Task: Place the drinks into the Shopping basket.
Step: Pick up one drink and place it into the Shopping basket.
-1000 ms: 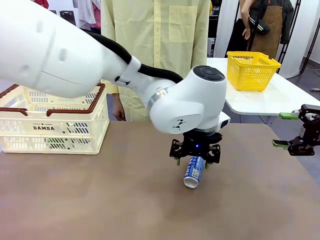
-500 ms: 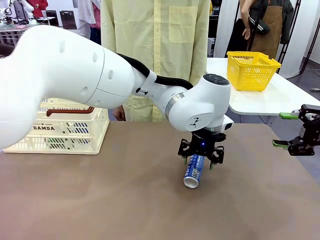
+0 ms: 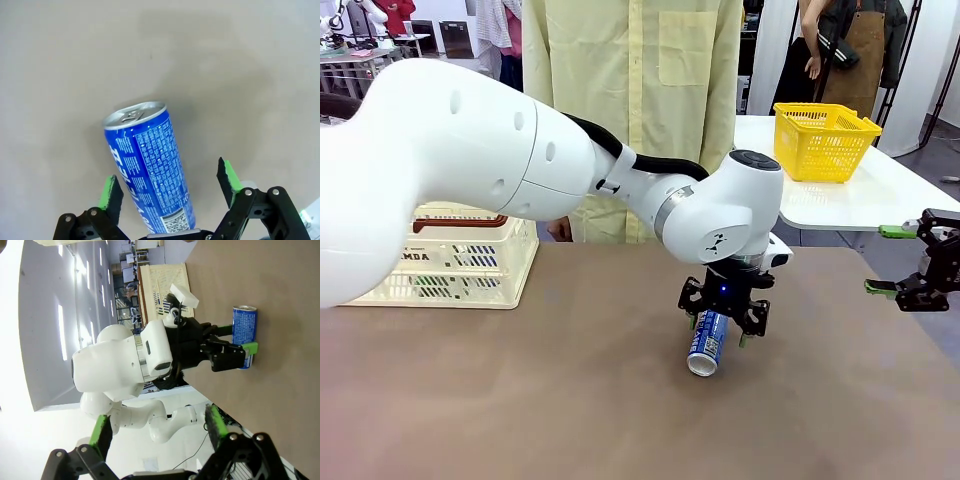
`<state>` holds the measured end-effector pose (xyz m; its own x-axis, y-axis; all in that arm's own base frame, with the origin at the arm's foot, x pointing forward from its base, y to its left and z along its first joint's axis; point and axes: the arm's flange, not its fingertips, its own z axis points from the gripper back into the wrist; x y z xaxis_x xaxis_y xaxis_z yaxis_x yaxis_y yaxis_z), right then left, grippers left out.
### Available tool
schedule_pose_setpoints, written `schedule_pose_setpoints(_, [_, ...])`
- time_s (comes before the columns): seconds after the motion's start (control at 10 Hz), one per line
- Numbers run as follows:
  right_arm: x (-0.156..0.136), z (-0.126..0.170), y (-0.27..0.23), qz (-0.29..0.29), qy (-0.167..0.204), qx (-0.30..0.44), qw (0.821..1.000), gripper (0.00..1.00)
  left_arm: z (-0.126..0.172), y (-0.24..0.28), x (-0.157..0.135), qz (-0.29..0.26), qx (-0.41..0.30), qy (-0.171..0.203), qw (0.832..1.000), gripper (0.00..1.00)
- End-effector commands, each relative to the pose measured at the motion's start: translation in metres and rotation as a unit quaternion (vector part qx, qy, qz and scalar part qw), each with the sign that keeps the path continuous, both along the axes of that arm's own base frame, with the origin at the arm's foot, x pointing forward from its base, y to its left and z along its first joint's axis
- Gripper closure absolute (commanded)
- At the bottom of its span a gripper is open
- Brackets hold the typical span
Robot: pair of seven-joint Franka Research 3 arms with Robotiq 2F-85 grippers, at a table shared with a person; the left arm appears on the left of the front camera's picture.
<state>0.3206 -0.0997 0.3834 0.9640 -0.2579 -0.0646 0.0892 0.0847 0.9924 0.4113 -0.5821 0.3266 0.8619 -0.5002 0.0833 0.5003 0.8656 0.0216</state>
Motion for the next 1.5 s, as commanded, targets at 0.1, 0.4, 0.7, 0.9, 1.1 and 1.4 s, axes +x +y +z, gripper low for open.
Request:
schedule_pose_setpoints(0.1, [0.001,0.004,0.001,-0.006,0.001,0.005,1.000,0.00,-0.005,0.010,0.004,-0.014,-0.007,-0.012,1.000,0.00])
schedule_pose_setpoints(0.4, [0.001,0.004,0.001,-0.006,0.001,0.005,1.000,0.00,-0.011,0.004,0.008,0.000,0.007,-0.013,1.000,0.00])
schedule_pose_setpoints(0.7, [0.001,0.004,0.001,-0.006,0.001,0.005,1.000,0.00,-0.031,0.003,0.012,0.004,0.031,0.026,0.999,0.00])
schedule_pose_setpoints(0.9, [0.001,0.004,0.001,-0.006,0.001,0.005,1.000,0.00,-0.034,0.005,0.011,0.011,0.036,0.032,0.999,0.00])
schedule_pose_setpoints(1.1, [0.001,0.004,0.001,-0.006,0.001,0.005,1.000,0.00,-0.033,0.003,0.012,0.009,0.030,0.034,0.999,0.00])
schedule_pose_setpoints(1.4, [0.001,0.004,0.001,-0.006,0.001,0.005,1.000,0.00,-0.034,0.001,0.012,0.011,0.032,0.026,0.999,1.00])
